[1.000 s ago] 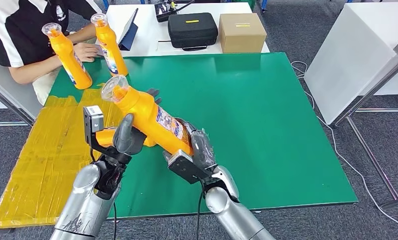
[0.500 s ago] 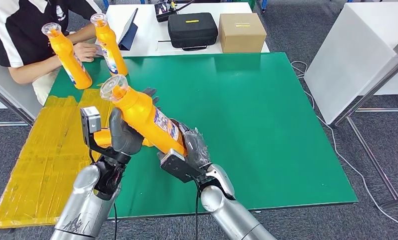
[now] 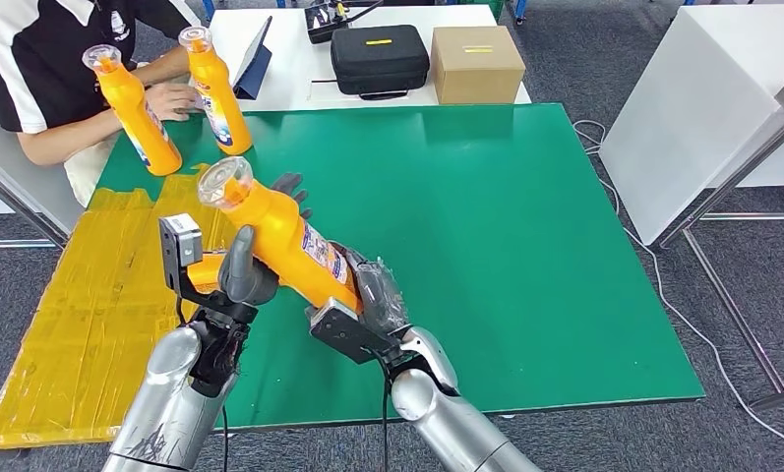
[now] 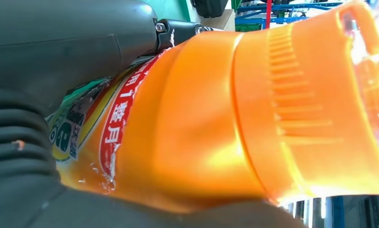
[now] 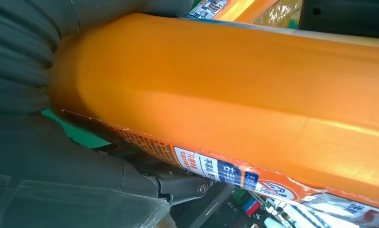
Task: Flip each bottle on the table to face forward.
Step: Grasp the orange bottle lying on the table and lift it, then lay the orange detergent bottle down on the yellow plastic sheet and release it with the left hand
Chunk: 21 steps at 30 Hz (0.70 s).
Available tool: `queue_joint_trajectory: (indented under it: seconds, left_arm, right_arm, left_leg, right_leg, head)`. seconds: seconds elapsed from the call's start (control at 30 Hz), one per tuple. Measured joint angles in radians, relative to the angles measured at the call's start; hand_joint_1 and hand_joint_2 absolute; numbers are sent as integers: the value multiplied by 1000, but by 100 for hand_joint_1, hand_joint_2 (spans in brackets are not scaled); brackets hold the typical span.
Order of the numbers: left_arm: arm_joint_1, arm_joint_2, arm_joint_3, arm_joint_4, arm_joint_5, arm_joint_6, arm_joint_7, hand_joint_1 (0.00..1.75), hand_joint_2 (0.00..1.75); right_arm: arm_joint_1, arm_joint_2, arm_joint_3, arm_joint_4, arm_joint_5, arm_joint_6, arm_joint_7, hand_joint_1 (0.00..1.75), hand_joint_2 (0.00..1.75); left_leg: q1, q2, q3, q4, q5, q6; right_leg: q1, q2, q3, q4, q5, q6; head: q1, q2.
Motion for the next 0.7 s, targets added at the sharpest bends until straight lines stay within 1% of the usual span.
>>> queue_joint_trajectory:
  seconds: [0.27, 0.7]
  left_arm:
    - [0, 0, 0, 0, -17, 10, -5, 0, 175]
    - [-4, 0, -11, 0, -103, 56, -21, 0, 175]
  right_arm:
    - [-5, 0, 3, 7, -9, -1, 1, 175, 175]
    - [-29, 0, 10, 45, -33, -6, -6, 175, 175]
  left_leg:
    - [0, 0, 0, 0, 0, 0]
    - [0, 0, 0, 0, 0, 0]
  right_leg:
    - [0, 0, 0, 0, 0, 0]
    - [0, 0, 0, 0, 0, 0]
  head:
    - [0, 0]
    - [0, 0]
